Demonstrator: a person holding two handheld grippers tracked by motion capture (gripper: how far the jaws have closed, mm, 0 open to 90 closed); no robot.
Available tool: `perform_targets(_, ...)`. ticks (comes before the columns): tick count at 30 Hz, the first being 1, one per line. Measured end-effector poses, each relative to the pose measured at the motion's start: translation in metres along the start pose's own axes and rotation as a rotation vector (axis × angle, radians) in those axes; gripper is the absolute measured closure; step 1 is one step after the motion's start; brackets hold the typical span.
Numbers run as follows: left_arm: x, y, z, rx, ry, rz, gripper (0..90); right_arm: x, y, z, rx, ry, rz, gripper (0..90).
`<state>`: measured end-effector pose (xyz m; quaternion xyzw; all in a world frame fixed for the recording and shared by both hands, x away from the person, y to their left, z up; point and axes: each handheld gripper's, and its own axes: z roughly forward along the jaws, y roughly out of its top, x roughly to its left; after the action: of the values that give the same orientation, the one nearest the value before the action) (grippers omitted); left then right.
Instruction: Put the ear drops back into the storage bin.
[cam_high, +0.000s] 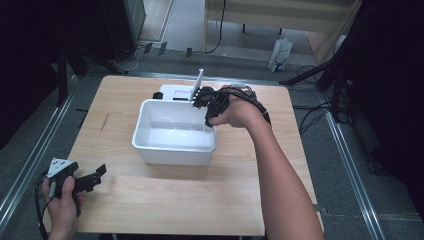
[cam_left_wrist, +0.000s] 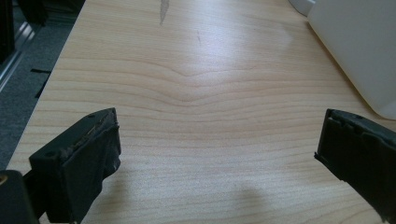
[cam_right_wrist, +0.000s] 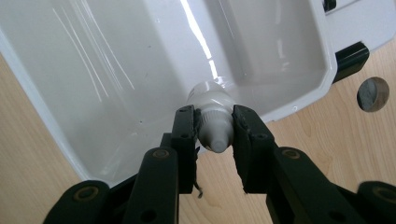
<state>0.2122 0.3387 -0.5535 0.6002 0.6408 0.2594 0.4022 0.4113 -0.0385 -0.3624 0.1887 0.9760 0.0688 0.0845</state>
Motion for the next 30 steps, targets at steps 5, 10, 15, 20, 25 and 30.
perform_targets(5, 0.000, 0.000, 0.000, 0.000, 0.000, -0.001, 0.4, 0.002, -0.001, 0.009, -0.004, -0.001, -0.060, 71.9)
perform_targets(10, 0.000, 0.000, 0.000, -0.001, 0.001, -0.002, 0.4, 0.003, 0.000, 0.016, 0.005, 0.002, -0.081, 72.0)
perform_targets(15, 0.001, 0.000, 0.000, 0.000, -0.003, -0.004, 0.4, 0.005, 0.002, 0.028, 0.014, 0.018, -0.092, 72.0)
perform_targets(20, 0.001, 0.000, 0.000, -0.001, -0.004, -0.007, 0.4, 0.005, 0.002, 0.035, 0.018, 0.029, -0.099, 72.0)
perform_targets(25, 0.001, 0.000, 0.000, -0.001, -0.003, -0.004, 0.4, 0.005, 0.000, 0.045, 0.022, 0.038, -0.113, 72.0)
perform_targets(30, 0.001, 0.000, 0.000, 0.000, -0.003, -0.006, 0.4, 0.007, 0.002, 0.053, 0.040, 0.010, -0.131, 71.9)
